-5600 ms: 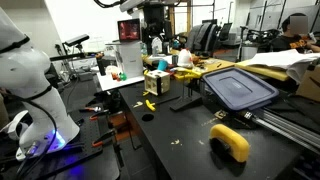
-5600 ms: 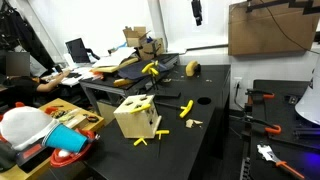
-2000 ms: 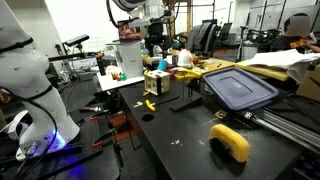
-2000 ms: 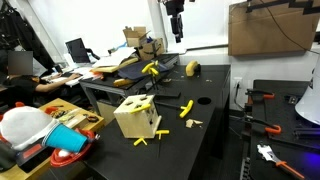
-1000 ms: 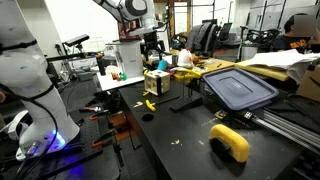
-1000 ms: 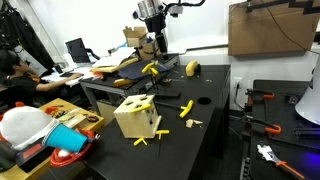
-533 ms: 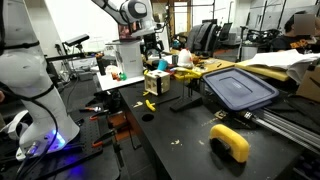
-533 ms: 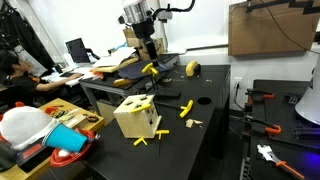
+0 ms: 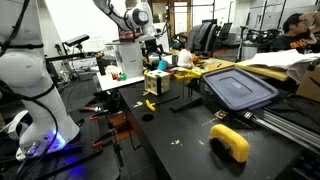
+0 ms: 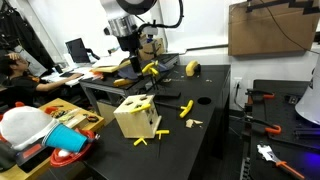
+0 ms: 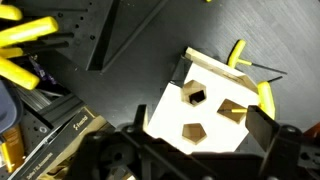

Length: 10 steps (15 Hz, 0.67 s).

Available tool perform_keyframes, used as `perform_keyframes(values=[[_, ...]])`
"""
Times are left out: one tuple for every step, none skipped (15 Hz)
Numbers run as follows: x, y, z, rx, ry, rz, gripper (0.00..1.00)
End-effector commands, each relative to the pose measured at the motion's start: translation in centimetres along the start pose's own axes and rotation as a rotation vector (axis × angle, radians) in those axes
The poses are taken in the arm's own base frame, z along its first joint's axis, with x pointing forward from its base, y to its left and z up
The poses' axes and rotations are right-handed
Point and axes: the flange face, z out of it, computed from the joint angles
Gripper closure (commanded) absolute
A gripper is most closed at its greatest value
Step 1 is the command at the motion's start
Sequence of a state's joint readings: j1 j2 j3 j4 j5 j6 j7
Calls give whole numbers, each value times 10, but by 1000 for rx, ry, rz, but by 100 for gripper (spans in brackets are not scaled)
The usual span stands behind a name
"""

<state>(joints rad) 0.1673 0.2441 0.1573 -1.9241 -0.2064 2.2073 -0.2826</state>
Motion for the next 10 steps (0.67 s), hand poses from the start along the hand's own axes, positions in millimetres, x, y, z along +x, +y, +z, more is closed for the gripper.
perform_keyframes(values=[[24,-32,9,47,-9,-17,0],[28,-43,12,64,-14,-31,0],[32,-53,15,82,-17,-46,0],[33,-64,16,101,-17,-64,0],[35,-74,18,113,-18,-78,0],[36,-84,20,113,-16,-95,0],[38,-90,23,112,-18,-109,0],[39,-93,27,108,-23,-116,0],[40,-94,31,111,-29,-117,0],[41,-93,35,110,-32,-113,0]])
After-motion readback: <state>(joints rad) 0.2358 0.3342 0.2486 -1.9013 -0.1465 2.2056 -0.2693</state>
